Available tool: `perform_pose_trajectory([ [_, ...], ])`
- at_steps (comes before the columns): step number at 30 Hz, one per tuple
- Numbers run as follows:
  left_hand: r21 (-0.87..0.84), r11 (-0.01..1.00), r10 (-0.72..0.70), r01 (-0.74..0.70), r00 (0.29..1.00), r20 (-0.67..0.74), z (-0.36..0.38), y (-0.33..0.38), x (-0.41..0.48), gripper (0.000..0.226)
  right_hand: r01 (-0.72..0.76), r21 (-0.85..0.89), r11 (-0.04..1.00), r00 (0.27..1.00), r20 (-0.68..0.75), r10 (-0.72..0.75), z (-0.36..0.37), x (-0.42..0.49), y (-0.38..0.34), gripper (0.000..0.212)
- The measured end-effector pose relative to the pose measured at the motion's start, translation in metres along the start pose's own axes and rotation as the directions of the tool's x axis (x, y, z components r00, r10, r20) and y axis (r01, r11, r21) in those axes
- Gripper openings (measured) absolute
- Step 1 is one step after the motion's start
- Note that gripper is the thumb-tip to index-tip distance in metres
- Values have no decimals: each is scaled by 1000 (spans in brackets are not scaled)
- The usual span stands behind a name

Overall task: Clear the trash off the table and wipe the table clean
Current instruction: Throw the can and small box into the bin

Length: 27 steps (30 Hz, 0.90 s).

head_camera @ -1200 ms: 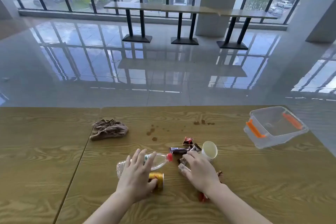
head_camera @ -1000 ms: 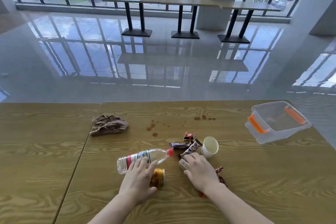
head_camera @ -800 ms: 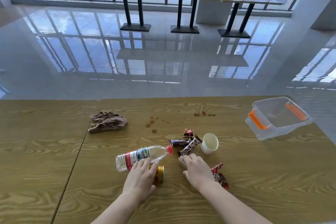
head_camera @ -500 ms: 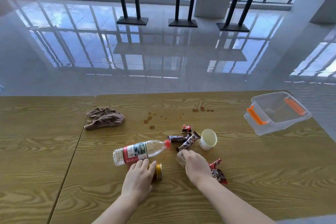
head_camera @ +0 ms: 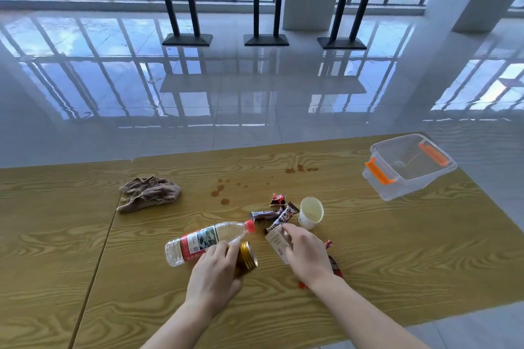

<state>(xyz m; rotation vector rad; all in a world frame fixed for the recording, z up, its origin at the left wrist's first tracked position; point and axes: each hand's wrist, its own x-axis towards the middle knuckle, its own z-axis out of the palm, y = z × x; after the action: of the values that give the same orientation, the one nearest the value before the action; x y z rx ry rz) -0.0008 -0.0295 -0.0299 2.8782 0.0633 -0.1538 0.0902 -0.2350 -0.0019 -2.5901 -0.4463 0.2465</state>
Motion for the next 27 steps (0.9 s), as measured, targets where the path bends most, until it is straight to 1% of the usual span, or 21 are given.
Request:
perform_pose_trajectory([
  [3, -16, 998, 57, -57, 998, -17, -8, 6, 6, 69, -26, 19, 999, 999, -45, 27, -10, -10, 1, 33],
  [7, -15, 984, 179, -179, 984, -21, -15, 10, 16, 70, -113, 52, 992, 983, -142, 119, -22, -30, -4, 31],
  [11, -19, 945, 325, -325, 946, -14, -21, 17, 23, 72, -223, 67, 973, 948, -219, 232, -29, -60, -11, 41],
  [15, -25, 906, 423, -423, 906, -2, -25, 34, 23, 75, -325, 120, 938, 890, -298, 346, -40, -94, -14, 42],
  [18, 0, 849, 528, -528, 849, 26, -25, 54, 19, 75, -425, 160, 891, 824, -339, 453, -50, -126, -12, 44],
  [21, -11, 805, 593, -593, 804, 54, -23, 82, 11, 76, -500, 185, 846, 766, -361, 531, -57, -160, 0, 44],
  [25, -39, 743, 670, -669, 740, 67, -14, 125, -3, 72, -568, 209, 796, 696, -394, 601, -64, -201, 22, 29],
  [27, -48, 705, 709, -707, 701, 76, -8, 151, -11, 71, -595, 218, 774, 665, -407, 626, -68, -222, 37, 29],
])
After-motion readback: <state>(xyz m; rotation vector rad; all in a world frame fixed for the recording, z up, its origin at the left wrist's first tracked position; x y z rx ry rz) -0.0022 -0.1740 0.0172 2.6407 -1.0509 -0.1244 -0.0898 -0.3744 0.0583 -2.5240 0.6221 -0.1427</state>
